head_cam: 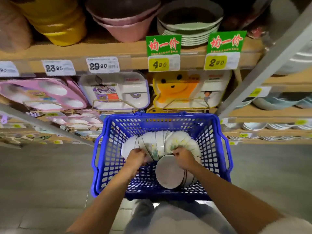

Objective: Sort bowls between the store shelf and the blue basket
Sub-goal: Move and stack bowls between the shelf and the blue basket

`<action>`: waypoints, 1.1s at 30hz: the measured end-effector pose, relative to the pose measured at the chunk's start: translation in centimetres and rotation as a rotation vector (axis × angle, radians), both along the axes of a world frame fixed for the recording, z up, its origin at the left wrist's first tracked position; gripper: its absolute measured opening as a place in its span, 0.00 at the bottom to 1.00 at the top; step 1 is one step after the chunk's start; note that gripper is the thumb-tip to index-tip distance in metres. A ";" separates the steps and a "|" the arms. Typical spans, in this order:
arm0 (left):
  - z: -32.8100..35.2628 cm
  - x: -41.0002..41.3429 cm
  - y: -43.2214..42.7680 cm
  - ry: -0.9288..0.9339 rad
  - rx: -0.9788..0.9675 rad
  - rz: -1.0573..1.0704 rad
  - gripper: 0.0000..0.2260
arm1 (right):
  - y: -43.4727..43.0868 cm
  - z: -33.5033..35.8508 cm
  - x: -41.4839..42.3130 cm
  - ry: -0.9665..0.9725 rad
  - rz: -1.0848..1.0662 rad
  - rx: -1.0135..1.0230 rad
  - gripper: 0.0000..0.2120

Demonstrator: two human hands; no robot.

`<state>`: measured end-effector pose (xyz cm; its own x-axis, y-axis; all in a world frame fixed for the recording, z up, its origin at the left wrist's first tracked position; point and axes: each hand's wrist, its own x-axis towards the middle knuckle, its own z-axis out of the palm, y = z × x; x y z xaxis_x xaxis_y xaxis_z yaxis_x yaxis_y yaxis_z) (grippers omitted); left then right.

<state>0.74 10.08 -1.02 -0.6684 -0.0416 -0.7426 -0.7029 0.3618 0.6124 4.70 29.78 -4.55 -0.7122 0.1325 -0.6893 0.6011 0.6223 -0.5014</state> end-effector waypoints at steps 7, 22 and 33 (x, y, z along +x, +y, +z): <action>-7.0 0.5 -0.1 -0.081 -0.172 -0.672 0.13 | -2.4 0.0 1.2 0.020 0.129 0.222 0.20; -11.1 2.7 2.6 -0.212 -0.072 -0.623 0.08 | -3.8 -0.9 2.8 0.123 0.058 0.307 0.20; -4.9 0.3 0.3 -0.284 0.023 -0.539 0.12 | -3.6 2.3 2.7 0.184 -0.246 0.083 0.22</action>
<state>1.04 10.41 -5.89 -0.3669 0.2657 -0.8915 -0.5617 0.7007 0.4400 7.40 26.21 -2.22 -0.7635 0.3667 -0.5316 0.6427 0.5123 -0.5696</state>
